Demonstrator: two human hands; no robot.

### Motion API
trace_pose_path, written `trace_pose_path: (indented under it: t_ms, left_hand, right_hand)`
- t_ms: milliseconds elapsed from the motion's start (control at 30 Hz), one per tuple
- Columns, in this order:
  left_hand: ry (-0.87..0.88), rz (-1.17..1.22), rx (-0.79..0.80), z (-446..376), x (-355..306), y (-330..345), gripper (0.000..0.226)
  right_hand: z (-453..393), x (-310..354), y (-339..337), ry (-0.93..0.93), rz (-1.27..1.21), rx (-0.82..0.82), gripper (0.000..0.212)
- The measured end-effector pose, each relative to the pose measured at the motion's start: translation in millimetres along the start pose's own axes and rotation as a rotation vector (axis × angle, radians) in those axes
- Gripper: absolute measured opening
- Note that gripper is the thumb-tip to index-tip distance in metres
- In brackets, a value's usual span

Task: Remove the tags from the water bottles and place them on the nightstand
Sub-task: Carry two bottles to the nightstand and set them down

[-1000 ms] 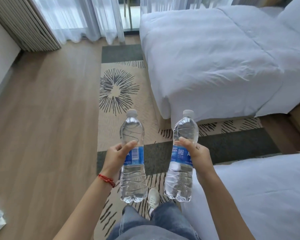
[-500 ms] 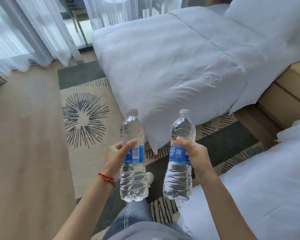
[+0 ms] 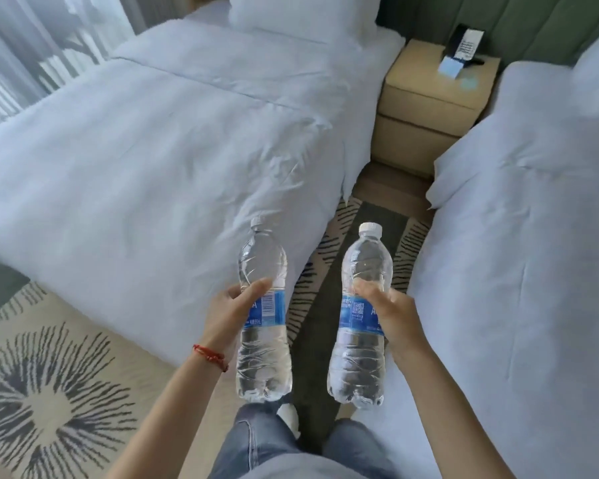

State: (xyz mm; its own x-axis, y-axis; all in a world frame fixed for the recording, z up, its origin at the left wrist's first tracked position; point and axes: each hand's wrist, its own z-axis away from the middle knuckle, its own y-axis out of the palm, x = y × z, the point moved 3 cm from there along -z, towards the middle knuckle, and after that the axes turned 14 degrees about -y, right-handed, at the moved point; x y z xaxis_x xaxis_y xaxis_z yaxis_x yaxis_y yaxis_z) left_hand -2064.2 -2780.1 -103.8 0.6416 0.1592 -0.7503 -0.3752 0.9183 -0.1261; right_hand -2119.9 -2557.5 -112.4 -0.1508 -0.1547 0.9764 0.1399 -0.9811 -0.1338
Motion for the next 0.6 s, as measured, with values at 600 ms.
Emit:
trace_pose_path:
  t_ms: [600]
  left_hand:
    - [0.034, -0.273, 0.279, -189, -157, 235, 0.031]
  right_hand:
    - [-219, 7, -155, 0.108, 0.021, -0.380, 0.033]
